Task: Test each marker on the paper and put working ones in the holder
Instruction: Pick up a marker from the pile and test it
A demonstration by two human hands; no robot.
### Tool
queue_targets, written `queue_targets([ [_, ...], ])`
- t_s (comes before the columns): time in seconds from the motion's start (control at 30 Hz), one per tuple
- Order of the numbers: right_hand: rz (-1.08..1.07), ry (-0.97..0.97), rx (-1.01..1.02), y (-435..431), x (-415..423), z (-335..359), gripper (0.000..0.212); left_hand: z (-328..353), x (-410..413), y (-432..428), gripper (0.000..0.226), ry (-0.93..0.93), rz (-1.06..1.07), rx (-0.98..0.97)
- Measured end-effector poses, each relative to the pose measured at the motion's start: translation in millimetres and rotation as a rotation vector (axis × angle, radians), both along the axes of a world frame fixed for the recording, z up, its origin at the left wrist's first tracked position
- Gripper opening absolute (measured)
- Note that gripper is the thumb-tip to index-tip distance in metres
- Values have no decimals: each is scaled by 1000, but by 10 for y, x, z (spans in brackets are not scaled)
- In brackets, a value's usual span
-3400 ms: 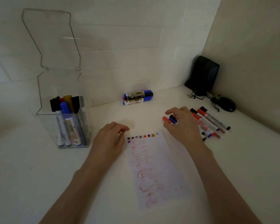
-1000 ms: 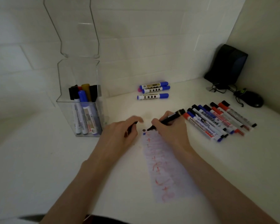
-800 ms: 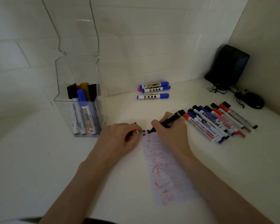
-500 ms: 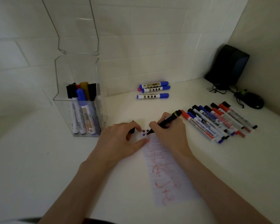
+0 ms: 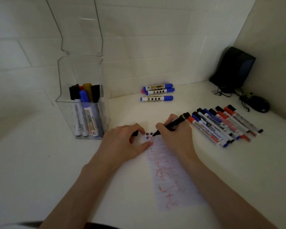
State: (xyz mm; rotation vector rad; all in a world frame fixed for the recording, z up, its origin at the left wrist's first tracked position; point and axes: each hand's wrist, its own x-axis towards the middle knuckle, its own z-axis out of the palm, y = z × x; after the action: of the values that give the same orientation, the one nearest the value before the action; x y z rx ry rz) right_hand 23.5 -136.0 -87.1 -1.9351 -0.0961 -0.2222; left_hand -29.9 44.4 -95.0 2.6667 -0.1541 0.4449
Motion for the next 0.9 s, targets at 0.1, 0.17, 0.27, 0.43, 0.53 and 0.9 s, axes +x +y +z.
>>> queue_targets([
  [0.1,22,5,-17,21,-4,2,28,-1,-4,3,44,4,-1,10],
  [0.17,32,21,-22,12,-3,3,32,2,-12,11,44,19,-5,10],
  [0.27,8,24,16,-10,-1,10,30,4,-15,15,43,21,-9,15],
  [0.43,21,31,2,-1,-18,25,27,16,-9,10,42,24,-16,11],
  [0.53,2,69,13,-5,-18,50,31,12,3,17,43,30,-20,18],
  [0.9,26,185,491,-157,-33,244,22,52,4,13,29,3,-118,-424],
])
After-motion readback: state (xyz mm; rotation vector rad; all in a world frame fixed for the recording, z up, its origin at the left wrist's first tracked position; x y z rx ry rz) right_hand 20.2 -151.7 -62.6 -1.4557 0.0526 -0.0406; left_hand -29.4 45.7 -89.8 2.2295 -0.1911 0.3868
